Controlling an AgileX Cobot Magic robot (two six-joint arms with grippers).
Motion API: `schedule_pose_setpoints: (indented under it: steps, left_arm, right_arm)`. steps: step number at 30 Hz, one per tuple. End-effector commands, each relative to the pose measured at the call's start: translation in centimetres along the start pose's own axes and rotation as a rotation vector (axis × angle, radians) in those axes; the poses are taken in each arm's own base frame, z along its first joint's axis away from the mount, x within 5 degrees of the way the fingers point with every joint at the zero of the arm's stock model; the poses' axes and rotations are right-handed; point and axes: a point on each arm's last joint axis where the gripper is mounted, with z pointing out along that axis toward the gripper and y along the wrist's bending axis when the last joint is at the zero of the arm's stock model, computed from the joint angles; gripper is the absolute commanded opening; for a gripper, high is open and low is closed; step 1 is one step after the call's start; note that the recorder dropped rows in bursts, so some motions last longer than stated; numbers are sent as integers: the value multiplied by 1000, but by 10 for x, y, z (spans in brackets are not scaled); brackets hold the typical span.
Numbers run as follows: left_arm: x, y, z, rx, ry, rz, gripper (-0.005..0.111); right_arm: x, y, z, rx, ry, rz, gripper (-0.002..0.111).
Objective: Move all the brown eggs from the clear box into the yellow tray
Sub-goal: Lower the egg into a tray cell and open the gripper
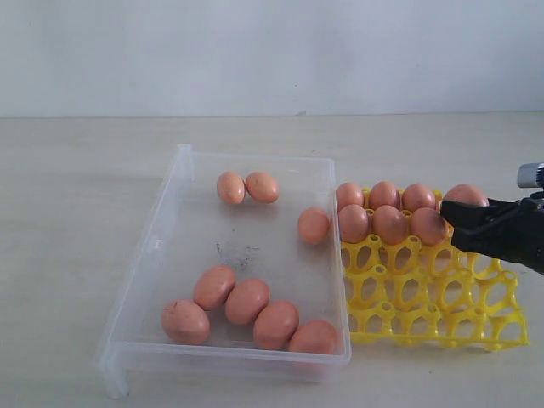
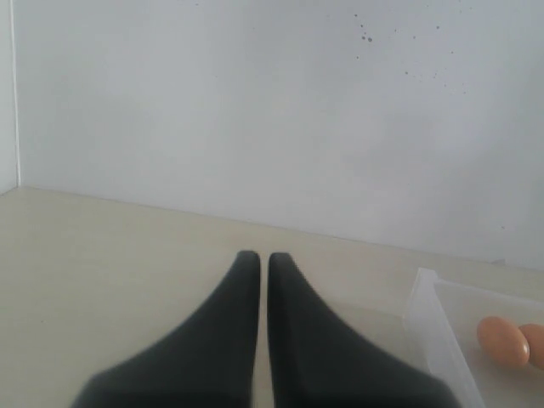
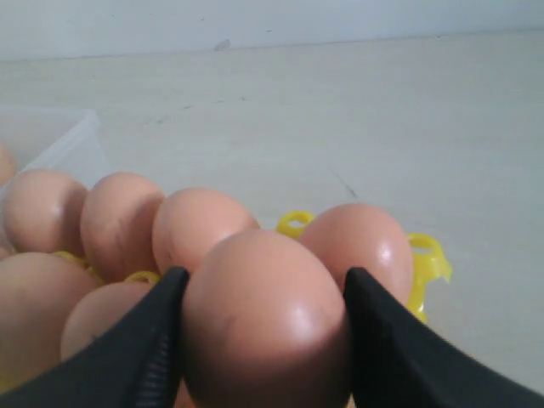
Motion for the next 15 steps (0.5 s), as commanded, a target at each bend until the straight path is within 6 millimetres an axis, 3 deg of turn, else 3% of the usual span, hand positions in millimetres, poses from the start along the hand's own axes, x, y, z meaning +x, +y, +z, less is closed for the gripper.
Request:
schedule_pose_setpoints:
  steps: [1, 11, 15]
  left_arm:
    - [1, 0, 0, 2, 0, -18, 4]
    - [1, 0, 0, 2, -2, -18, 4]
    - [1, 0, 0, 2, -2, -18, 4]
  right_arm:
    - [0, -1, 0, -6, 12, -26, 0]
    - [1, -2, 1, -1, 31, -63, 1]
    - [2, -3, 4, -8, 64, -72, 13]
